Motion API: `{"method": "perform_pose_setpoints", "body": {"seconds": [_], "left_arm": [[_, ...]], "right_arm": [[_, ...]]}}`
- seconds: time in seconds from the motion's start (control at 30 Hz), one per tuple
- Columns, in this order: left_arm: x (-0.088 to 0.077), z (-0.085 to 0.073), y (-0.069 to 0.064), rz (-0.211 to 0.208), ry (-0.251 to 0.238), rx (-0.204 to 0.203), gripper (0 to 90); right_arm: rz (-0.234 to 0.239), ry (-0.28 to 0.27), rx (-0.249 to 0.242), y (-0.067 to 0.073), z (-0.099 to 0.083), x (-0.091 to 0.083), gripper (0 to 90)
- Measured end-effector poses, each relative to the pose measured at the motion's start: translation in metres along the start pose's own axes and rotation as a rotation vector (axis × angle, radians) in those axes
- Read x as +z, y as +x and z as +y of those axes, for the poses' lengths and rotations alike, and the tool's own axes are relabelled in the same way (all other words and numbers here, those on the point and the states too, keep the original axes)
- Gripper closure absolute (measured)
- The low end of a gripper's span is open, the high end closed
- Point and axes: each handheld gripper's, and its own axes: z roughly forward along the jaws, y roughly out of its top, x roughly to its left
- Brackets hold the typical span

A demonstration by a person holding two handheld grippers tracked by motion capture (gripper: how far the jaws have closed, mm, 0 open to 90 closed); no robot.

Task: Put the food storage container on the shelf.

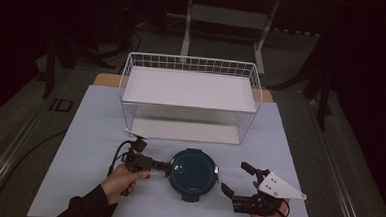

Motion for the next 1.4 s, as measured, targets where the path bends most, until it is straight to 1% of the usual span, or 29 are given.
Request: {"method": "perform_pose_setpoints", "body": {"seconds": [0.07,0.1,0.2,0.23,0.27,0.3,0.33,0.37,0.4,0.43,0.5,0.53,0.57,0.6,0.63,0.73,0.83,0.9,0.93,0.97,1.03,1.13,1.17,1.2,1.23,1.27,1.3,1.37,1.4], "left_arm": [[0.003,0.0,-0.001,-0.002,0.017,-0.001,46.9],[0.005,0.0,-0.003,-0.008,0.029,0.0,49.9],[0.006,0.0,-0.006,0.01,0.023,0.021,49.9],[0.004,0.0,-0.006,0.015,0.008,0.022,51.0],[0.002,-0.001,-0.008,0.028,-0.01,0.041,53.0],[0.0,0.0,-0.012,0.042,-0.014,0.053,58.9],[0.001,0.0,-0.015,0.06,-0.015,0.064,59.1],[0.002,-0.001,-0.015,0.066,-0.02,0.052,59.1],[0.002,0.0,-0.014,0.059,-0.017,0.041,59.2],[0.002,0.002,-0.014,0.061,-0.007,0.042,59.2],[0.003,0.003,-0.014,0.062,0.005,0.03,58.8],[0.004,0.003,-0.014,0.06,0.02,0.026,57.7],[0.007,0.002,-0.012,0.049,0.032,0.014,51.8],[0.008,0.001,-0.008,0.021,0.03,-0.009,49.0],[0.008,0.0,-0.005,0.0,0.036,-0.023,49.2],[0.008,-0.001,-0.001,-0.03,0.041,-0.035,50.2],[0.008,-0.002,-0.002,-0.032,0.04,-0.027,50.8],[0.007,-0.002,-0.004,-0.034,0.04,-0.016,51.8],[0.006,-0.003,-0.006,-0.032,0.036,-0.003,52.5],[0.005,-0.005,-0.007,-0.03,0.033,0.001,53.2],[0.003,-0.007,-0.011,-0.025,0.026,0.025,54.1],[0.002,-0.01,-0.012,-0.022,0.017,0.037,54.6],[0.002,-0.011,-0.013,-0.021,0.014,0.039,54.8],[0.001,-0.012,-0.013,-0.019,0.013,0.04,55.0],[0.001,-0.013,-0.014,-0.017,0.01,0.048,55.1],[0.001,-0.013,-0.014,-0.017,0.01,0.048,55.2],[0.0,-0.015,-0.017,-0.012,0.009,0.063,55.2],[-0.002,-0.017,-0.019,-0.005,0.007,0.079,55.9],[-0.002,-0.018,-0.02,-0.002,0.005,0.088,56.1]], "right_arm": [[-0.001,0.003,0.004,0.0,0.0,0.001,10.5],[0.0,0.007,0.006,0.0,-0.001,0.001,10.5],[0.001,0.011,0.012,-0.001,-0.001,0.001,10.5],[-0.002,0.014,0.012,-0.001,-0.001,0.002,10.5],[-0.002,0.016,0.016,-0.001,-0.001,0.002,10.5],[0.001,0.019,0.02,-0.002,-0.001,0.003,10.5],[0.002,0.025,0.026,-0.002,-0.002,0.004,10.5],[-0.001,0.029,0.025,-0.002,-0.002,0.005,10.5],[0.005,0.037,0.028,-0.001,-0.002,0.006,10.5],[0.002,0.041,0.025,-0.001,-0.002,0.007,10.5],[0.008,0.047,0.032,0.0,-0.002,0.007,10.5],[0.005,0.048,0.025,0.0,-0.002,0.007,10.5],[0.005,0.048,0.02,0.001,-0.002,0.007,10.5],[0.008,0.048,0.021,0.001,-0.002,0.007,10.5],[0.006,0.046,0.024,0.001,-0.002,0.007,10.5],[0.007,0.049,0.033,-0.001,-0.003,0.008,10.5],[0.013,0.063,0.051,-0.002,-0.004,0.009,10.5],[0.016,0.076,0.061,-0.003,-0.005,0.011,10.5],[0.015,0.08,0.069,-0.004,-0.006,0.012,10.5],[0.021,0.087,0.081,-0.005,-0.006,0.013,10.5],[0.03,0.104,0.109,-0.006,-0.007,0.015,10.8],[0.069,0.138,0.184,-0.008,-0.011,0.021,10.8],[0.08,0.156,0.205,-0.009,-0.012,0.023,11.4],[0.095,0.169,0.237,-0.01,-0.014,0.024,13.9],[0.111,0.182,0.265,-0.011,-0.015,0.026,13.9],[0.111,0.182,0.265,-0.011,-0.015,0.026,13.9],[0.124,0.202,0.293,-0.012,-0.017,0.028,14.1],[0.156,0.241,0.368,-0.017,-0.021,0.032,17.5],[0.168,0.248,0.395,-0.019,-0.022,0.033,17.6]]}}
